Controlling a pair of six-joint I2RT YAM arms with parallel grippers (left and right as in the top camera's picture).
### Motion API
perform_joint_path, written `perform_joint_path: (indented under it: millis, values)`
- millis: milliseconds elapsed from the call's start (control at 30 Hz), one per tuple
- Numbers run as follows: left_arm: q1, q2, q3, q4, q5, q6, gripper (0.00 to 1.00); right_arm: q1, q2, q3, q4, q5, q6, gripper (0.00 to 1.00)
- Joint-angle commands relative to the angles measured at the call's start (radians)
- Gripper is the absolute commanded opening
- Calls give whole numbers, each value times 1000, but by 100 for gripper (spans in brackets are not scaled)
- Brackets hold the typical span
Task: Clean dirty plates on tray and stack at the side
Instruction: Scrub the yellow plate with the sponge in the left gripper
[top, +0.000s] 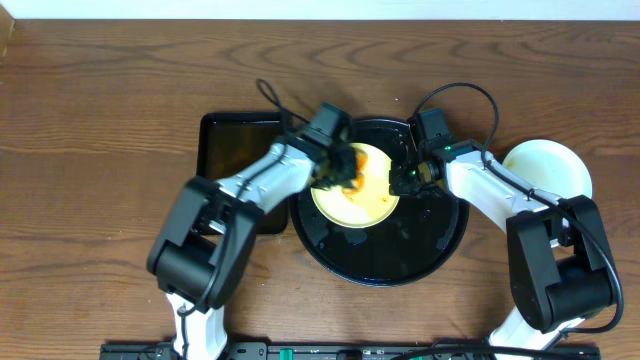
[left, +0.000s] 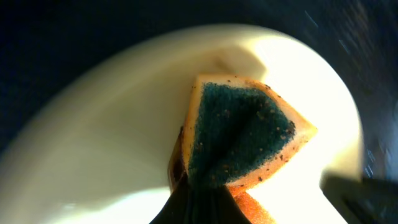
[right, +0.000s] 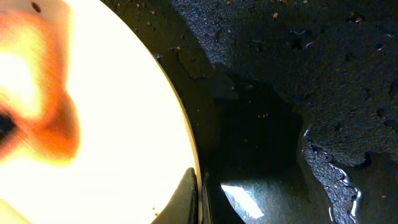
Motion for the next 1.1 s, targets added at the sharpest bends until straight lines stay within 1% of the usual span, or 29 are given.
perform_joint_path:
  millis: [0, 67, 167, 300, 433, 600, 800, 867, 933, 1067]
  values:
    - [73, 37, -8, -72, -146, 32, 7, 9, -1, -23, -23, 54, -13, 1]
    - [68, -2, -5, -129, -142, 126, 7, 9, -1, -23, -23, 54, -13, 1]
    - [36, -87, -5, -145, -142, 250, 8, 9, -1, -23, -23, 54, -13, 1]
    - [-5, -140, -5, -122, -143, 326, 7, 9, -1, -23, -23, 54, -13, 1]
    - [-40, -125, -7, -84, -143, 362, 7, 9, -1, -23, -23, 54, -13, 1]
    - [-95, -81, -11, -32, -142, 373, 7, 9, -1, -23, -30, 54, -13, 1]
    - [-145, -31, -15, -40, -139, 373, 7, 9, -1, -23, -30, 54, -13, 1]
    - [-155, -12, -16, -35, -143, 392, 7, 9, -1, -23, -30, 54, -13, 1]
    - [-154, -2, -16, -10, -168, 407, 7, 9, -1, -23, -31, 54, -13, 1]
    - [-139, 2, -16, 93, -363, 406, 8, 9, -1, -23, -32, 54, -13, 1]
